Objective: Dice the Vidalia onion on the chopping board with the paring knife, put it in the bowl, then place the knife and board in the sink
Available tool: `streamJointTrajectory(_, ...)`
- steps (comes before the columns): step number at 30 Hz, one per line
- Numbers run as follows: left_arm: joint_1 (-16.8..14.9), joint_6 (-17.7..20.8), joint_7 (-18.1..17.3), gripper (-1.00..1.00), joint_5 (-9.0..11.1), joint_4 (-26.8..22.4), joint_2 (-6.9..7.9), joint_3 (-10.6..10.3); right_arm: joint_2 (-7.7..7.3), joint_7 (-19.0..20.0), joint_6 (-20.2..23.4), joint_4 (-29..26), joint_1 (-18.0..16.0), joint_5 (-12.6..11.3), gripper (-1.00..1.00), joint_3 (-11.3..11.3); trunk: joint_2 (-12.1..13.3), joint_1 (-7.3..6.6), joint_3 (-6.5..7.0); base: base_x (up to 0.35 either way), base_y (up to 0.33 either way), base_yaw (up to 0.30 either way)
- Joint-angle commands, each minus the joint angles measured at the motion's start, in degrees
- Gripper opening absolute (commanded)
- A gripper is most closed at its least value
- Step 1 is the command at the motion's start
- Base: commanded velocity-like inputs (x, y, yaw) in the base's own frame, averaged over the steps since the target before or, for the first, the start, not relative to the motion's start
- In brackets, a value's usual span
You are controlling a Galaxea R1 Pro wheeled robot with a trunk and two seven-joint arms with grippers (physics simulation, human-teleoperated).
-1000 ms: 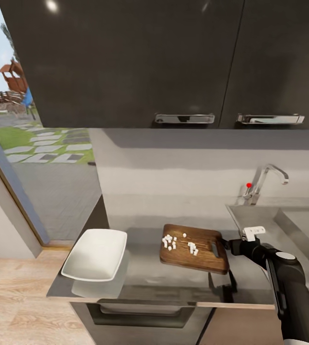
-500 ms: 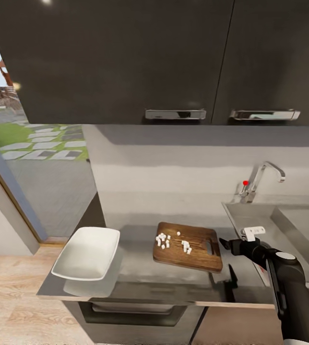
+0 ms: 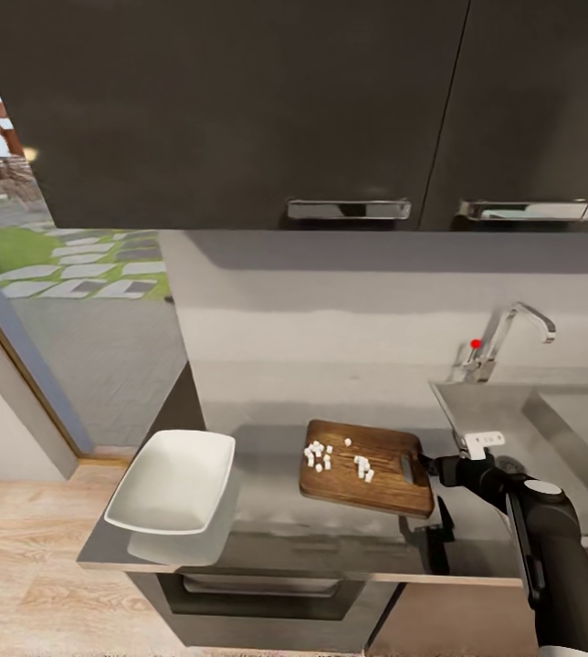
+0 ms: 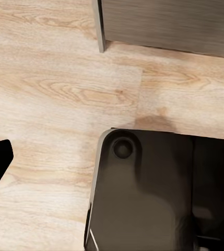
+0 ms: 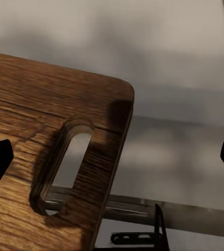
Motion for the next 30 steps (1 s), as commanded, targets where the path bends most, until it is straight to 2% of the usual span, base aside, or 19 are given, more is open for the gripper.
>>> streamJointTrajectory(1, 0.00, -0.04, -0.35, 1.00, -0.41, -0.09, -0.08, 0.48, 0.01, 0.57, 0.13, -0.08, -0.06, 0.60, 1.00, -0.07, -0.12, 0.03, -0.20, 0.001, 0.082, 0.000)
streamJointTrajectory(30, 0.00, -0.04, -0.35, 1.00, -0.41, -0.07, -0.08, 0.48, 0.03, 0.57, 0.13, 0.01, -0.06, 0.58, 1.00, -0.07, -0.12, 0.03, -2.70, 0.005, 0.022, 0.000)
